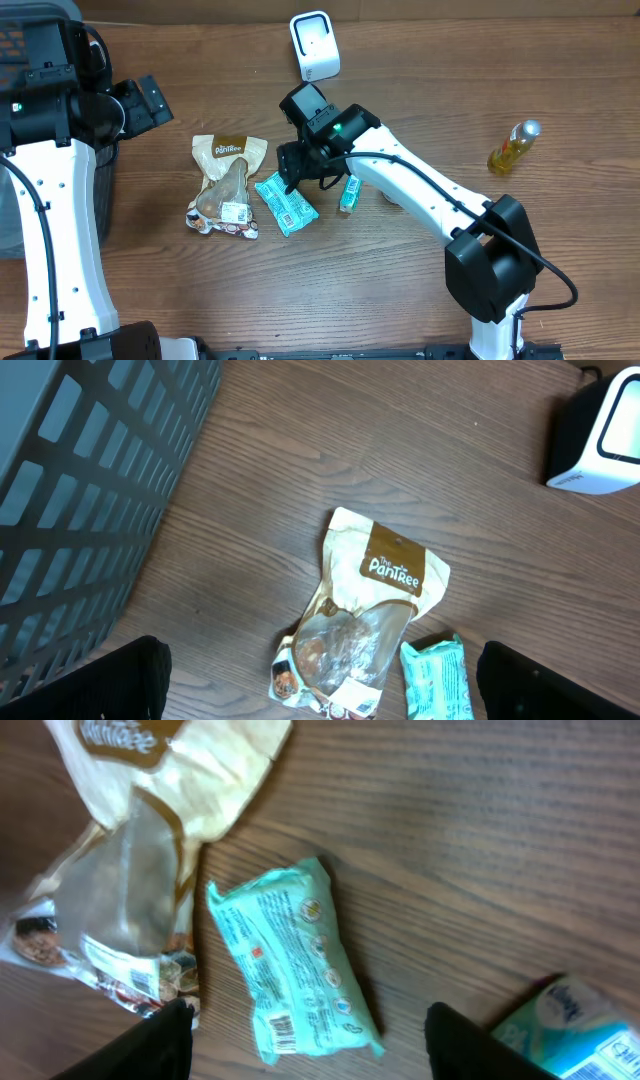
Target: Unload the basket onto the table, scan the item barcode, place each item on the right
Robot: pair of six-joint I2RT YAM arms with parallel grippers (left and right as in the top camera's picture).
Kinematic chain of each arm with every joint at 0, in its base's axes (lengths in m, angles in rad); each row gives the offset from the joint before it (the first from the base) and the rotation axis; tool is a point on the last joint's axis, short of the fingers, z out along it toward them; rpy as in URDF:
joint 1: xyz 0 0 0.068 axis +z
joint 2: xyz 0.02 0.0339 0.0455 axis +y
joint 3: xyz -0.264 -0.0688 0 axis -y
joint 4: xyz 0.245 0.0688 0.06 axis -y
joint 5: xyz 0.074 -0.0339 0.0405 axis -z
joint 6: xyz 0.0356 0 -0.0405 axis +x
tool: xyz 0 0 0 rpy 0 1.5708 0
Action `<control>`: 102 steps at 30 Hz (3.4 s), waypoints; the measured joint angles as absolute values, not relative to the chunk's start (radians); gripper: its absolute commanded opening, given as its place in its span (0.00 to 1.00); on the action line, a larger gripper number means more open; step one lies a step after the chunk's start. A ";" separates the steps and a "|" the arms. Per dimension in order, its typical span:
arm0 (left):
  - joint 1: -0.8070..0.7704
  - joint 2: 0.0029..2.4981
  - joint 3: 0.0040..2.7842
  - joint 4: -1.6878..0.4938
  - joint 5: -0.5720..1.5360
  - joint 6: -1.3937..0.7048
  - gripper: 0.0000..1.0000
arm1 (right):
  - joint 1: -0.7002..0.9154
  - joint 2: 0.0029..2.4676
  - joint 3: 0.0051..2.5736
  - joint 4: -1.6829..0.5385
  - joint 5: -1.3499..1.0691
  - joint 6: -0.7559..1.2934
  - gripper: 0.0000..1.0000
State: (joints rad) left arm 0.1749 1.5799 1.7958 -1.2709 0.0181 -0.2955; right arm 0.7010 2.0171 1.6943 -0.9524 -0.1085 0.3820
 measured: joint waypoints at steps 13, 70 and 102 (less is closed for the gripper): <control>0.175 1.580 1.796 -1.271 0.018 -0.295 1.00 | 0.702 2.114 1.633 -0.907 -0.072 0.389 0.05; 0.175 1.580 1.796 -1.271 0.018 -0.295 0.99 | 0.588 2.033 1.720 -1.221 0.136 0.589 1.00; 0.175 1.580 1.796 -1.271 0.018 -0.295 0.99 | 0.276 1.934 1.652 -1.256 -0.041 0.807 1.00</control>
